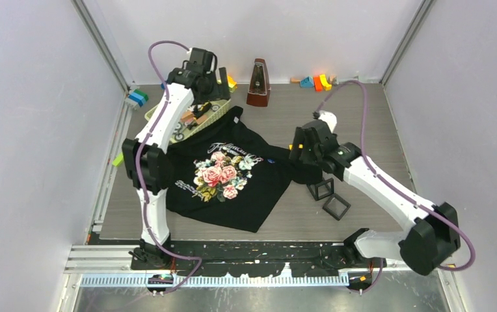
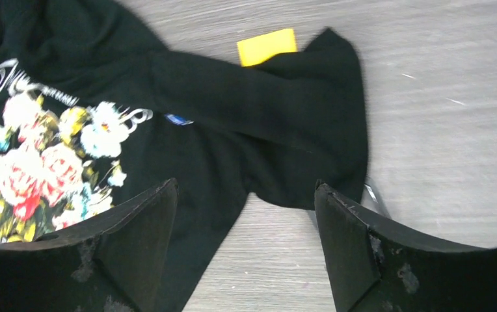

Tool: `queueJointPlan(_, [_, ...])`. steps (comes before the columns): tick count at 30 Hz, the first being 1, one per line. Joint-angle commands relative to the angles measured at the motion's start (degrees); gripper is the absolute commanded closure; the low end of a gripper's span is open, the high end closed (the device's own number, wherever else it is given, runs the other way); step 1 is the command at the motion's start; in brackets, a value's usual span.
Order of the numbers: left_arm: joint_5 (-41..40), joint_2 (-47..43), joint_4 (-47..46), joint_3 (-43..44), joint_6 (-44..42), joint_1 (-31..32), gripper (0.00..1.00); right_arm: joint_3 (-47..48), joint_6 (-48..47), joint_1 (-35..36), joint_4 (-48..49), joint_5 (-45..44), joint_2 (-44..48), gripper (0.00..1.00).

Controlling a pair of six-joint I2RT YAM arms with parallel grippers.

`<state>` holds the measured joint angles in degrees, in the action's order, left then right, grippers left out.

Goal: Remove the brooch from the garment

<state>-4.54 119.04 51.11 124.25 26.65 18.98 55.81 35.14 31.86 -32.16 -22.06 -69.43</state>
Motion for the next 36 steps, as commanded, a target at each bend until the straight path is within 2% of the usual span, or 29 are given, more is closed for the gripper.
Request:
queueJointPlan(1, [0.0,-14.4,7.4,-8.4,-4.5,-0.3,0.07,7.2,-9.7,3.8,3.9,10.0,-7.1,0.18])
queueJointPlan(2, [3.0,-17.8,6.7,-12.9,-7.5,-0.3,0.02,8.3,-12.0,4.7,4.4,9.7,-8.4,0.20])
queueJointPlan(4, [6.2,-27.6,1.1,-25.5,-8.4,-0.4,0.00,11.0,-15.4,7.2,6.4,13.0,-12.7,0.24])
queueJointPlan(7, [6.6,-40.1,-8.5,-45.0,-4.1,-1.0,0.00,15.8,-17.2,7.3,8.9,16.0,-20.5,0.28])
queueJointPlan(10, [8.0,-47.9,-11.6,-56.5,0.7,-1.5,0.00,21.3,-19.3,7.3,9.6,16.8,-28.0,0.27])
queueJointPlan(13, [7.7,-51.7,-8.5,-61.8,5.0,-1.4,0.05,24.9,-21.8,7.2,9.0,17.9,-33.0,0.28])
queueJointPlan(18, [7.9,-57.7,-3.8,-71.5,12.2,-1.4,0.02,28.8,-24.9,7.3,6.9,15.9,-39.6,0.28])
queueJointPlan(23, [-2.1,-62.2,1.4,-77.7,20.0,-1.4,0.05,30.0,-26.2,7.3,6.0,13.0,-42.9,0.29])
queueJointPlan(25, [-2.3,-62.1,2.7,-78.9,21.5,-1.4,0.06,31.7,-26.3,7.3,5.3,11.1,-45.0,0.33])
queueJointPlan(28, [0.3,-60.7,1.2,-81.5,23.1,-1.4,0.06,33.7,-25.8,7.3,4.0,9.7,-46.9,0.50])
queueJointPlan(33, [3.5,-59.1,-3.9,-86.9,24.1,-1.4,0.01,33.1,-24.9,7.3,4.7,6.7,-47.3,0.60])
queueJointPlan(36, [3.6,-58.8,-4.2,-87.8,24.5,-1.3,0.00,31.3,-24.3,7.3,6.4,5.7,-46.2,0.72])
